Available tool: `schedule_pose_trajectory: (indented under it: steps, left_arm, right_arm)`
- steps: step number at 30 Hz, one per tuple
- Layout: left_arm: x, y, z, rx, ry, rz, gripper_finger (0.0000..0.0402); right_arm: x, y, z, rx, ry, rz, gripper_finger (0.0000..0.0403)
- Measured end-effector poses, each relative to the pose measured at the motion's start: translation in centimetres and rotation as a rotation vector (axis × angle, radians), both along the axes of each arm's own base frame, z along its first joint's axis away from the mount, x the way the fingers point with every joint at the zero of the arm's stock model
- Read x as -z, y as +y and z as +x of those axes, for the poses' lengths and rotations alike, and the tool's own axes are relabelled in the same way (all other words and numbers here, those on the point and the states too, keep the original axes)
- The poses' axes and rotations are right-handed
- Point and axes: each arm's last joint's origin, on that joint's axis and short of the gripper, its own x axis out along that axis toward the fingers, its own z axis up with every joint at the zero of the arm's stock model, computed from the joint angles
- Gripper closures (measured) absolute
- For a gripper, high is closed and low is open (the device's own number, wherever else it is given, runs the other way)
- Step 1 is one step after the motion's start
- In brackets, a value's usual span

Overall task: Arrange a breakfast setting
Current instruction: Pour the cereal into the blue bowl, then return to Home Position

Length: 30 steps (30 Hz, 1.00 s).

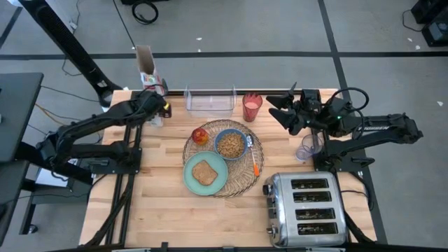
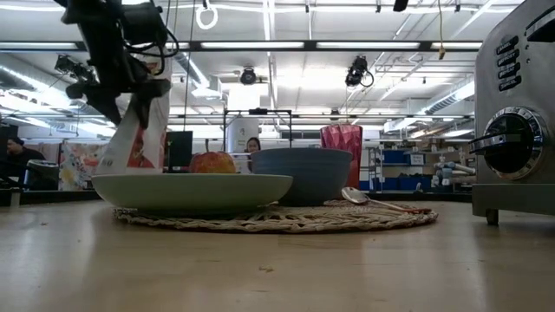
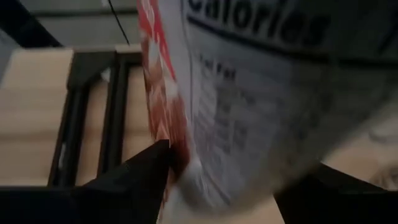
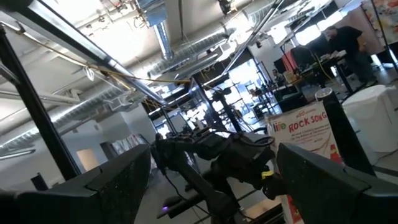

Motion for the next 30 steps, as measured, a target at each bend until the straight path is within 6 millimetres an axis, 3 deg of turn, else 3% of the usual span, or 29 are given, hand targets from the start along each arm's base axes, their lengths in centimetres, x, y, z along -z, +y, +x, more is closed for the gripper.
schedule_pose_trajectory:
  steps: [18,30]
  left_arm:
    - [-2.3,-1.8,-1.5,-0.008,0.006,-0.334,0.0143]
    - [-2.2,-2.6,-1.9,0.035,-0.003,-0.507,0.0143]
  right_arm:
    - [0.0,0.1,0.0,-0.010,0.000,-0.004,0.0053]
    - [0.0,0.1,0.0,-0.010,-0.001,-0.003,0.0053]
